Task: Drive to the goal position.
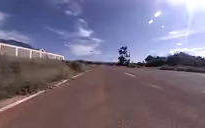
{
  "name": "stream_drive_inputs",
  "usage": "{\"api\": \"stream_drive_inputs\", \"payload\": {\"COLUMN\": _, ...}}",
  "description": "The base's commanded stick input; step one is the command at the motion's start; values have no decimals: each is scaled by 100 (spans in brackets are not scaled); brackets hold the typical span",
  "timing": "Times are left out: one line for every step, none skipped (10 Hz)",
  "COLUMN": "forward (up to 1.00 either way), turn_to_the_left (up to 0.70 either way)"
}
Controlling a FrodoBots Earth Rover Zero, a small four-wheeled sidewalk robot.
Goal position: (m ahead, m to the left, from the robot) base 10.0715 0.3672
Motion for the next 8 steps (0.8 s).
{"api": "stream_drive_inputs", "payload": {"forward": 97, "turn_to_the_left": -39}}
{"api": "stream_drive_inputs", "payload": {"forward": 97, "turn_to_the_left": -36}}
{"api": "stream_drive_inputs", "payload": {"forward": 97, "turn_to_the_left": -26}}
{"api": "stream_drive_inputs", "payload": {"forward": 97, "turn_to_the_left": -16}}
{"api": "stream_drive_inputs", "payload": {"forward": 97, "turn_to_the_left": -6}}
{"api": "stream_drive_inputs", "payload": {"forward": 97, "turn_to_the_left": 0}}
{"api": "stream_drive_inputs", "payload": {"forward": 97, "turn_to_the_left": 0}}
{"api": "stream_drive_inputs", "payload": {"forward": 97, "turn_to_the_left": 0}}
